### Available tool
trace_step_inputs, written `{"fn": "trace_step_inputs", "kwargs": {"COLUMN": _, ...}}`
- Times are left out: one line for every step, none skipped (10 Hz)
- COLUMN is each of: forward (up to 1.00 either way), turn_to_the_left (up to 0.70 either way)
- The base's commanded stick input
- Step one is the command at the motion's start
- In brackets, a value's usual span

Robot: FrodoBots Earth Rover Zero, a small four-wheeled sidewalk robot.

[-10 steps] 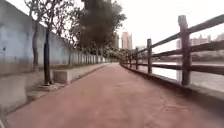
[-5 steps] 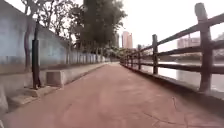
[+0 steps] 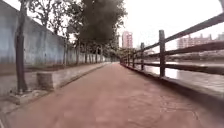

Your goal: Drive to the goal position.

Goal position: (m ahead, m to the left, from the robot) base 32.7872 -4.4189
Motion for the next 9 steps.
{"fn": "trace_step_inputs", "kwargs": {"forward": 0.95, "turn_to_the_left": 0.00}}
{"fn": "trace_step_inputs", "kwargs": {"forward": 0.95, "turn_to_the_left": 0.00}}
{"fn": "trace_step_inputs", "kwargs": {"forward": 0.95, "turn_to_the_left": 0.00}}
{"fn": "trace_step_inputs", "kwargs": {"forward": 0.96, "turn_to_the_left": 0.00}}
{"fn": "trace_step_inputs", "kwargs": {"forward": 0.95, "turn_to_the_left": 0.00}}
{"fn": "trace_step_inputs", "kwargs": {"forward": 0.95, "turn_to_the_left": 0.00}}
{"fn": "trace_step_inputs", "kwargs": {"forward": 0.95, "turn_to_the_left": 0.00}}
{"fn": "trace_step_inputs", "kwargs": {"forward": 0.95, "turn_to_the_left": 0.00}}
{"fn": "trace_step_inputs", "kwargs": {"forward": 0.95, "turn_to_the_left": 0.00}}
